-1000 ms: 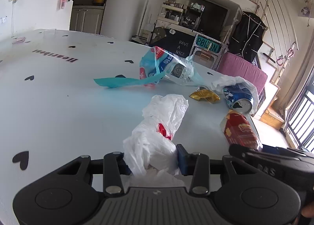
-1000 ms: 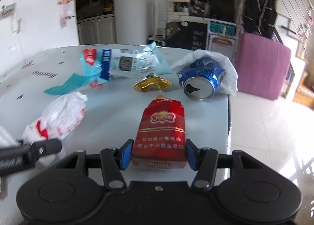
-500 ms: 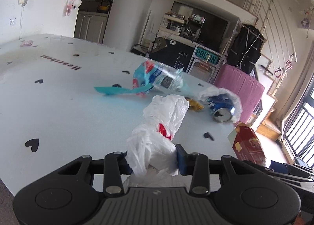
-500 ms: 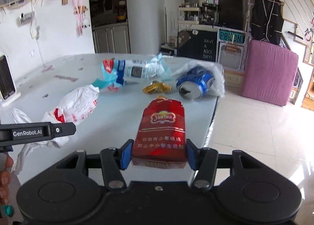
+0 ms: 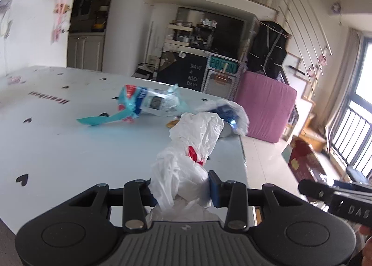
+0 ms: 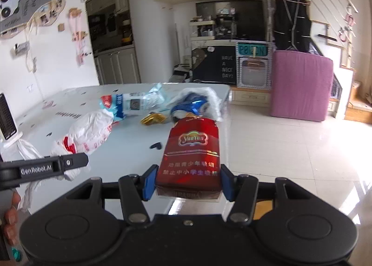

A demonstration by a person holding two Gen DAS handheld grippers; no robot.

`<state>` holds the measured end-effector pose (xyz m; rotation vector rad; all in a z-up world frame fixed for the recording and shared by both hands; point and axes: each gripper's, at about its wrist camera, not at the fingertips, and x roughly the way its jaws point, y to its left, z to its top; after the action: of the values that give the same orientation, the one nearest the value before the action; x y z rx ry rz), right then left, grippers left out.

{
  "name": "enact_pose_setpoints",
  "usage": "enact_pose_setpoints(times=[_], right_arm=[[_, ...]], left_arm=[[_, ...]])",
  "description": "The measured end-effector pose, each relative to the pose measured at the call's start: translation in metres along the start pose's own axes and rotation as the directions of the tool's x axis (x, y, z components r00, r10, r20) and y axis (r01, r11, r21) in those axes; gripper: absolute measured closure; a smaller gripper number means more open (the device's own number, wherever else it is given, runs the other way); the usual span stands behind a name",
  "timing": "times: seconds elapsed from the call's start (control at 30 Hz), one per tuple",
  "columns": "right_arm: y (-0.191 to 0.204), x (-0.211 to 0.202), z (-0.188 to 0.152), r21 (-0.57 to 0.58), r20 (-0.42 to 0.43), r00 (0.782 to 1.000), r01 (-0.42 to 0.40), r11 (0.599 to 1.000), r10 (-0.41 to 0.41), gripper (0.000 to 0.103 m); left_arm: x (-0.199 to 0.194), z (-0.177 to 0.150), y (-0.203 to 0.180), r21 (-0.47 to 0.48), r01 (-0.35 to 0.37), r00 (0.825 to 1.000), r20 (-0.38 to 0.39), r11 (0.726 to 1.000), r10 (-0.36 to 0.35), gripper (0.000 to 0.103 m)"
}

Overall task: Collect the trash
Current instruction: 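Carry the white bag and red snack box over the yellow wastebasket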

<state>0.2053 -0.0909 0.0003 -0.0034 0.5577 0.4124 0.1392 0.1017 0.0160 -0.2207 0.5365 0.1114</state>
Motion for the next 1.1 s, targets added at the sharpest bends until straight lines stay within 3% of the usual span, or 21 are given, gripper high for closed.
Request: enact_pose_setpoints(times=[0.43,0.67,0.87,1.0,1.1], right_arm=[[-0.078,-0.033,-0.017,0.1,0.027,0.994,0.098,0.99,-0.101,0.047],[-0.121,-0.04,-0.031,0.147,0.009,0.987,0.155,0.977,-0.158,0.047],[-0.156,-0.037,-0.047,0.187,-0.026,0.98,0.197,0.963,-0.195,0.047],[-0.179,-0.032,-0.057,0.219,-0.054,0.976,0.217,0.951,-0.21,0.047],[-0.193,-0.027,-0.066,0.241,-0.077,0.973,0.229,0.943,-0.217,0.047]], left_arm=[[0.009,-0.01,-0.078,0.117,0.071,0.997,-0.014,0.991,-0.07,0.061],[0.029,-0.026,-0.123,0.169,0.145,0.988,-0.082,0.975,-0.133,0.061],[0.065,-0.032,-0.163,0.204,0.229,0.966,-0.172,0.952,-0.195,0.061],[0.103,-0.034,-0.186,0.199,0.278,0.938,-0.268,0.94,-0.22,0.061],[0.137,-0.043,-0.206,0.251,0.293,0.918,-0.343,0.923,-0.198,0.061]])
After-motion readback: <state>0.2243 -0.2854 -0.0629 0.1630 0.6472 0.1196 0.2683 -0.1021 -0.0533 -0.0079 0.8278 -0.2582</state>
